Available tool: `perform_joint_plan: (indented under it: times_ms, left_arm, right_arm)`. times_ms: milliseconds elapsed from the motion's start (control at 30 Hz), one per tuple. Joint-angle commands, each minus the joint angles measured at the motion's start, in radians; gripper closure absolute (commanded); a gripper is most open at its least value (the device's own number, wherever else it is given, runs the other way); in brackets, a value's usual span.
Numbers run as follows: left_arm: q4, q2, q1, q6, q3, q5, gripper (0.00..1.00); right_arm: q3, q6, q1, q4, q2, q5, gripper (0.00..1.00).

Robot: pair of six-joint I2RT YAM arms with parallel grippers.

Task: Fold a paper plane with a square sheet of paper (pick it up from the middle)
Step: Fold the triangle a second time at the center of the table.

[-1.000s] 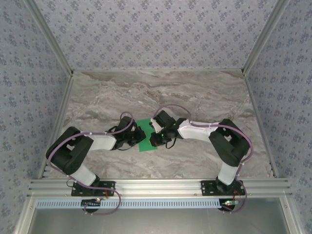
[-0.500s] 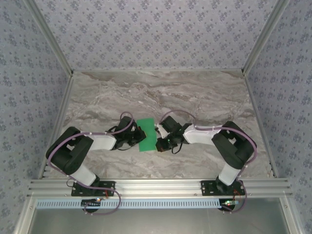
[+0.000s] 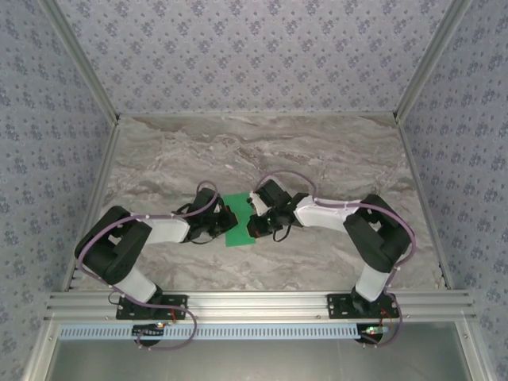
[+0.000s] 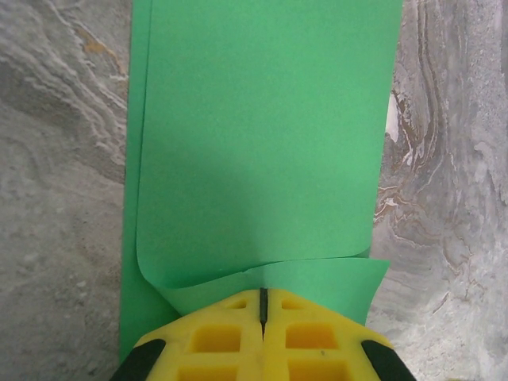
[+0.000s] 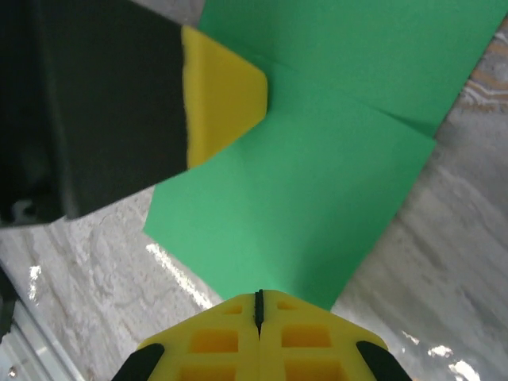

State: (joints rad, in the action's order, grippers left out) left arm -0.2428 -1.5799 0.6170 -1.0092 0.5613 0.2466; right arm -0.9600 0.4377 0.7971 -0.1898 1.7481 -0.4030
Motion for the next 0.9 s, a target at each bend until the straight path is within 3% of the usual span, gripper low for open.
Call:
perform_joint_plan:
  times_ms: [0,233,433,867]
  left_arm:
    - [0.162,-0.014,-0.013,0.049,-0.010,-0.041,1.00]
    - [0.107,0.061,-0.008,0.078,0.008,0.014,0.98]
    - [0.011,0.130,0.040,0.028,-0.037,0.038,0.92]
    - [-0.041,-0.014,0.096,-0.015,-0.025,0.033,0.96]
  right_arm:
    - [-0.013,0.011,0.002,-0.015,0.053,0.016,1.00]
    - [0.016,0.016,0.002,-0.025,0.087,0.028,1.00]
    - [0.030,0.025,0.007,-0.020,0.093,0.034,1.00]
    - [0.029,0.024,0.008,-0.021,0.074,0.032,1.00]
